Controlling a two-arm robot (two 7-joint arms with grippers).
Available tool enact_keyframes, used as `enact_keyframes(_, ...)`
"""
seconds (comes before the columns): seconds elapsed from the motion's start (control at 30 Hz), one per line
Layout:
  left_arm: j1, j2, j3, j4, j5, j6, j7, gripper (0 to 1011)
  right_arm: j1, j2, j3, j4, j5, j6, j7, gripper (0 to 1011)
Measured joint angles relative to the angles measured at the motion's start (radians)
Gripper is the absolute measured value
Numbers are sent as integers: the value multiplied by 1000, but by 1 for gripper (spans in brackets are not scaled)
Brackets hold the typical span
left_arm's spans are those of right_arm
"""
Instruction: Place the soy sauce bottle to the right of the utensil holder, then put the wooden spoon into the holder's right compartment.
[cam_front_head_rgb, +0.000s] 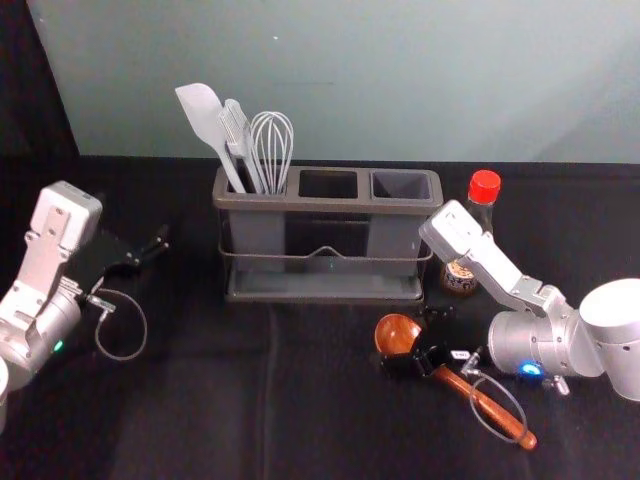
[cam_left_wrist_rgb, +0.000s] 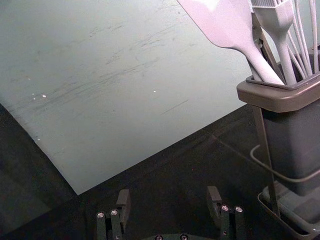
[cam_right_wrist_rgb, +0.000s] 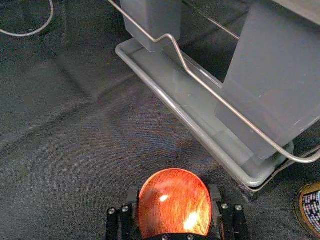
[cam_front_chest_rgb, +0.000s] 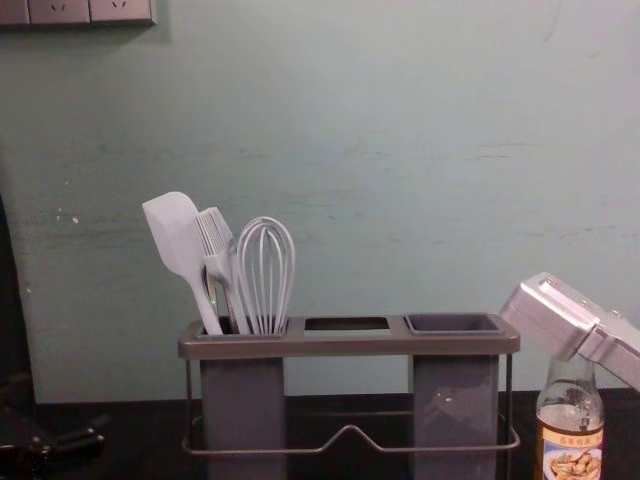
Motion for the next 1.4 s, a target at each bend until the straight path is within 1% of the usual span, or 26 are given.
enact_keyframes(0.33, 0, 0, 0, 0, 0, 0, 0, 1005, 0, 1, -1, -1, 1, 0, 0, 838)
enact_keyframes(0.43, 0, 0, 0, 0, 0, 0, 0, 1005, -10, 5, 7, -20, 4, -8, 0, 838)
enact_keyframes(0.57, 0, 0, 0, 0, 0, 0, 0, 1005, -39, 17, 39, -81, 15, -33, -14, 838)
enact_keyframes(0.73, 0, 0, 0, 0, 0, 0, 0, 1005, -84, 32, 100, -187, 47, -73, -44, 838)
enact_keyframes(0.83, 0, 0, 0, 0, 0, 0, 0, 1005, -102, 35, 125, -225, 62, -97, -54, 838)
enact_keyframes(0.9, 0, 0, 0, 0, 0, 0, 0, 1005, -112, 35, 141, -247, 72, -118, -63, 838)
enact_keyframes(0.93, 0, 0, 0, 0, 0, 0, 0, 1005, -123, 35, 157, -267, 81, -140, -73, 838)
enact_keyframes(1.0, 0, 0, 0, 0, 0, 0, 0, 1005, -133, 34, 172, -284, 89, -164, -81, 838)
enact_keyframes(1.03, 0, 0, 0, 0, 0, 0, 0, 1005, -142, 30, 189, -297, 100, -190, -90, 838)
enact_keyframes(1.07, 0, 0, 0, 0, 0, 0, 0, 1005, -146, 28, 196, -303, 105, -204, -94, 838)
enact_keyframes(1.1, 0, 0, 0, 0, 0, 0, 0, 1005, -154, 22, 213, -314, 114, -234, -104, 838)
enact_keyframes(1.2, 0, 0, 0, 0, 0, 0, 0, 1005, -165, 10, 238, -326, 130, -275, -119, 838)
enact_keyframes(1.23, 0, 0, 0, 0, 0, 0, 0, 1005, -169, 1, 252, -331, 138, -307, -130, 838)
enact_keyframes(1.3, 0, 0, 0, 0, 0, 0, 0, 1005, -171, -8, 265, -334, 144, -335, -138, 838)
enact_keyframes(1.33, 0, 0, 0, 0, 0, 0, 0, 1005, -169, -18, 274, -334, 148, -361, -143, 838)
enact_keyframes(1.4, 0, 0, 0, 0, 0, 0, 0, 1005, -163, -30, 282, -330, 149, -387, -149, 838)
